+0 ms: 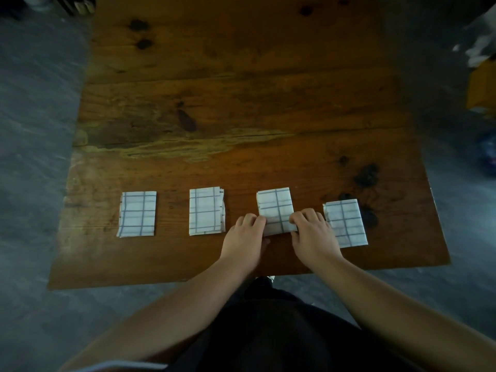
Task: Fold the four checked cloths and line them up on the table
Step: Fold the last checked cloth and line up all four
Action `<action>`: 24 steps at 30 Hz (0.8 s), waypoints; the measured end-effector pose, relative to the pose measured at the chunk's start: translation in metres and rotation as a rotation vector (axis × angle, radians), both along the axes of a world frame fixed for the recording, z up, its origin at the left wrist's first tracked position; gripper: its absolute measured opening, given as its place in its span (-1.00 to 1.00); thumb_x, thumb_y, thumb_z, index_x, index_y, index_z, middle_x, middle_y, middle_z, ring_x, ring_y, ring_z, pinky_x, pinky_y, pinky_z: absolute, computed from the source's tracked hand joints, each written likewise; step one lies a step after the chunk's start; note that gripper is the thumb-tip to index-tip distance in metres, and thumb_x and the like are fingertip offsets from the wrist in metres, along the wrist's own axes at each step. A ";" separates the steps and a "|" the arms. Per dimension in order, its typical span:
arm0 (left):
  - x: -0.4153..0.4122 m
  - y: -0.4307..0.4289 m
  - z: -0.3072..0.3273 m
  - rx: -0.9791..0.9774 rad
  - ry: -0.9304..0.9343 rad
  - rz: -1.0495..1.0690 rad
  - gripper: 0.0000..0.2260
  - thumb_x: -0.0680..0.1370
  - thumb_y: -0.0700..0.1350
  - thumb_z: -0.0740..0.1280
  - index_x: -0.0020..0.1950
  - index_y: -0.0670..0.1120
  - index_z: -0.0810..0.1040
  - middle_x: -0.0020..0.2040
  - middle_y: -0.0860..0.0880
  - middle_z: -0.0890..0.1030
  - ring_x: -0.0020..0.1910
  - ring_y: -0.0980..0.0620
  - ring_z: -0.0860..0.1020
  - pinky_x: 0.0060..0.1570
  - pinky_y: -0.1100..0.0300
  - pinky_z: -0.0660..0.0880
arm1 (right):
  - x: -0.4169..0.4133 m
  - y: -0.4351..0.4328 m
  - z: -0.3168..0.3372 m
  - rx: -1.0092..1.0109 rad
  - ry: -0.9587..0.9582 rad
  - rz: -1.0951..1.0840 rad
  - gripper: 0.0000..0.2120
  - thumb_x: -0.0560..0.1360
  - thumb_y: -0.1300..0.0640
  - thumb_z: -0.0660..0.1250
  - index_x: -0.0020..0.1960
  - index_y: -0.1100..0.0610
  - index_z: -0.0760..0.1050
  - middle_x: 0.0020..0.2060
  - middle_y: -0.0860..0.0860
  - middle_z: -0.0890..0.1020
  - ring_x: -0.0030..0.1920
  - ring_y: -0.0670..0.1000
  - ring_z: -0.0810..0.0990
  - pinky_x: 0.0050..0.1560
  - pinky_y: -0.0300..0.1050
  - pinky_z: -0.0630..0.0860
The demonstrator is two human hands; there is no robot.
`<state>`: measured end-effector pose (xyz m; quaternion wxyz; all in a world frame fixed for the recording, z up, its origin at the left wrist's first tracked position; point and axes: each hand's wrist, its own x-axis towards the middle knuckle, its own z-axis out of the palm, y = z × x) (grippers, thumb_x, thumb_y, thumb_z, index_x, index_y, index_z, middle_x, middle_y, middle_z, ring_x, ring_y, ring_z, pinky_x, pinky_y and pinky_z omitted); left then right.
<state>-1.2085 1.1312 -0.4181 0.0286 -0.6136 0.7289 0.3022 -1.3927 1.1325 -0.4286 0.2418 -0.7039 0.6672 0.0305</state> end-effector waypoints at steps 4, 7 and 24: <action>0.000 -0.004 -0.003 -0.016 0.009 0.007 -0.62 0.64 -0.04 0.30 0.45 0.02 0.35 0.39 0.00 0.42 0.34 -0.01 0.39 0.27 0.05 0.45 | 0.002 -0.004 -0.001 -0.006 0.001 0.030 -0.68 0.59 0.11 0.28 0.32 -0.07 0.41 0.27 -0.09 0.45 0.25 -0.05 0.41 0.29 -0.06 0.42; 0.003 -0.005 -0.004 -0.016 0.019 0.013 -0.60 0.64 -0.08 0.29 0.47 0.03 0.35 0.41 0.01 0.40 0.37 -0.01 0.37 0.31 0.04 0.43 | 0.004 -0.005 -0.001 -0.011 0.003 0.027 -0.69 0.59 0.11 0.28 0.32 -0.07 0.42 0.26 -0.09 0.46 0.24 -0.05 0.42 0.27 -0.07 0.42; 0.009 -0.017 -0.006 -0.029 0.052 -0.091 -0.59 0.64 -0.13 0.27 0.50 0.01 0.35 0.42 0.02 0.38 0.35 0.00 0.36 0.32 0.05 0.42 | 0.006 -0.004 0.003 -0.006 0.008 -0.060 -0.71 0.61 0.09 0.27 0.31 -0.06 0.42 0.26 -0.09 0.45 0.24 -0.05 0.41 0.30 -0.05 0.42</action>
